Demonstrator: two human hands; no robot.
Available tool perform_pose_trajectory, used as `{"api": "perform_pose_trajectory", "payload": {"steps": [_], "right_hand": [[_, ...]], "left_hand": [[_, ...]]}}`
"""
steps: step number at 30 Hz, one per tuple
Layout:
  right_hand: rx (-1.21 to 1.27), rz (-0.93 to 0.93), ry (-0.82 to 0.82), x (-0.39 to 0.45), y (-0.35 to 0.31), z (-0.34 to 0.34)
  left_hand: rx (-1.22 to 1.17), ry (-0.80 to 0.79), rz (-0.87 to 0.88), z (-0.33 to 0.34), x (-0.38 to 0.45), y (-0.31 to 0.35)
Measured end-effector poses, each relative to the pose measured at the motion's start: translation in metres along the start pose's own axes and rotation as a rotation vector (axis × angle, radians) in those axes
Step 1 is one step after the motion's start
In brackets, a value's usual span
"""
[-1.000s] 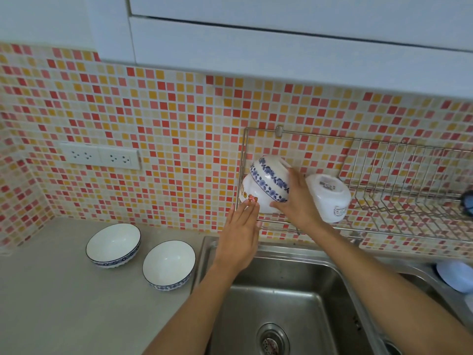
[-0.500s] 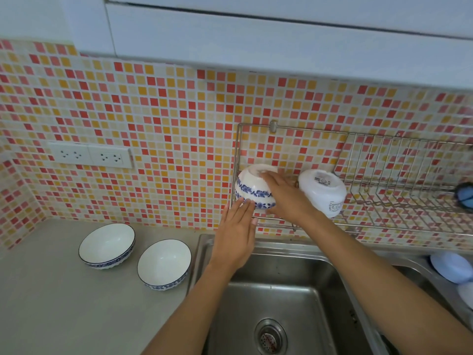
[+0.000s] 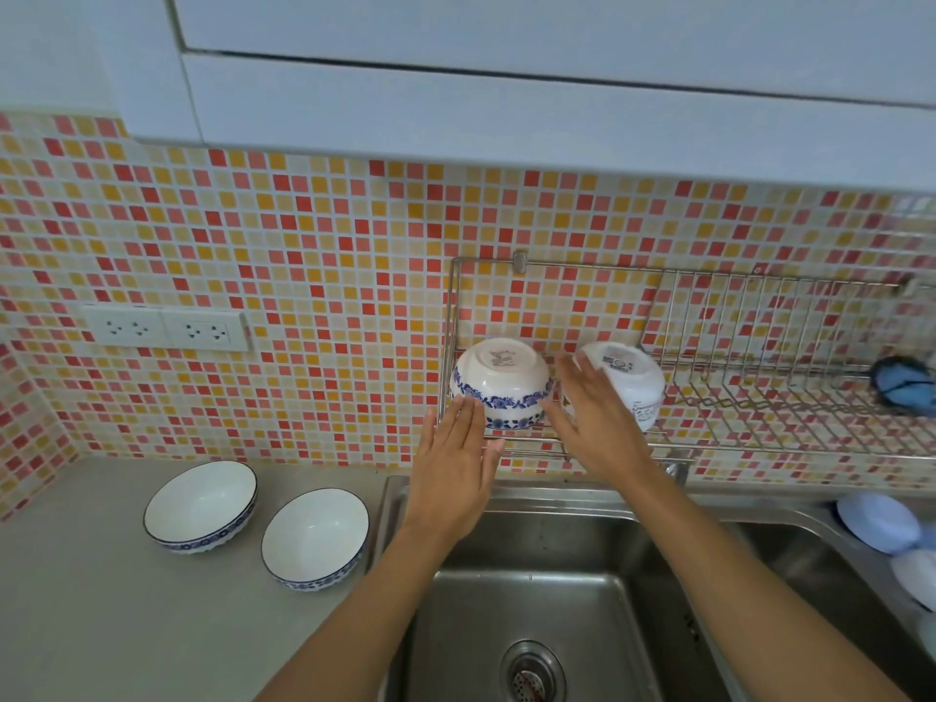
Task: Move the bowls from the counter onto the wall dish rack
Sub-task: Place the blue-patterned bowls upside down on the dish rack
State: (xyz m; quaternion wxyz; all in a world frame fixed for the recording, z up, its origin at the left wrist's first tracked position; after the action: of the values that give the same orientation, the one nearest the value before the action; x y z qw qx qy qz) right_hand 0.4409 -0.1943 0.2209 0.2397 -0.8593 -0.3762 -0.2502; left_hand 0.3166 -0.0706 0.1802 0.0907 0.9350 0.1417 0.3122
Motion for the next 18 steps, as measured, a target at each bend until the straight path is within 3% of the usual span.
{"api": "perform_pose_trajectory", "payload": {"steps": [6,18], "right_hand": [[-0.306,0.189,-0.022,-0.019,0.056,-0.009],[-0.287,0.301,-0.109,-0.022,0.071,-0.001]], "left_hand": [[0.152,-0.047,0.112,0.007,0.026,0.011],[0.168,-0.053,0.124,0.025,0.047,0.018]]}}
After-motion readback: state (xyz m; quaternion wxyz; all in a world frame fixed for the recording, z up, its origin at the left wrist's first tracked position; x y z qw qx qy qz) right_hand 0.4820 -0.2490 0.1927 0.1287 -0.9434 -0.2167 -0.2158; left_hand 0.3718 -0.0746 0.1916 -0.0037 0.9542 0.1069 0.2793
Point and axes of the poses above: each hand's wrist, its own x-axis towards the middle knuckle, its own z-axis out of the palm, y = z × x, the point moved 8 cm from there along x, towards the middle knuckle, and after that the axes turned 9 degrees about y, right-handed, at the moved point
